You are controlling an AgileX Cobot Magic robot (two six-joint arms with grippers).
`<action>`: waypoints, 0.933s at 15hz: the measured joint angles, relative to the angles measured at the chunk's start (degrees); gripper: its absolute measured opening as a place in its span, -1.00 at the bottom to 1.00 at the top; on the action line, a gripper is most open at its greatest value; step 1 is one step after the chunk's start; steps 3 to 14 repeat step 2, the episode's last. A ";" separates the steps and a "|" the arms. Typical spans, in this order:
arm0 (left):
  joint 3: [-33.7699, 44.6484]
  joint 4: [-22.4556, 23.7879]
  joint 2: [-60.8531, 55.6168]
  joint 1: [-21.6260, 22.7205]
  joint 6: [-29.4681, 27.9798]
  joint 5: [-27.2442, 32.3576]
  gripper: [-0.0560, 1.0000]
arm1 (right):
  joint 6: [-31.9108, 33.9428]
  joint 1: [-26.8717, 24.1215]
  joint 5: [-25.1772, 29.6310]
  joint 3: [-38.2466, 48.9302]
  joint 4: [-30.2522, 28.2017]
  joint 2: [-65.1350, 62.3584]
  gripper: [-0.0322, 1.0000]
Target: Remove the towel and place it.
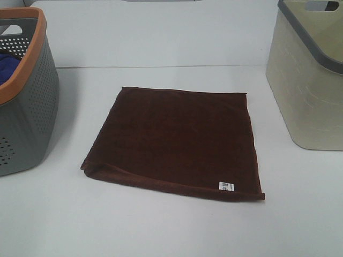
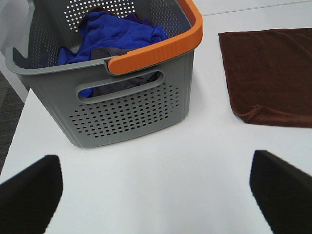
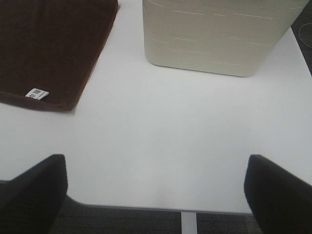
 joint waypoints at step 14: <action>0.00 0.00 0.00 0.00 0.00 0.06 0.97 | 0.00 0.00 0.00 0.00 0.00 0.00 0.92</action>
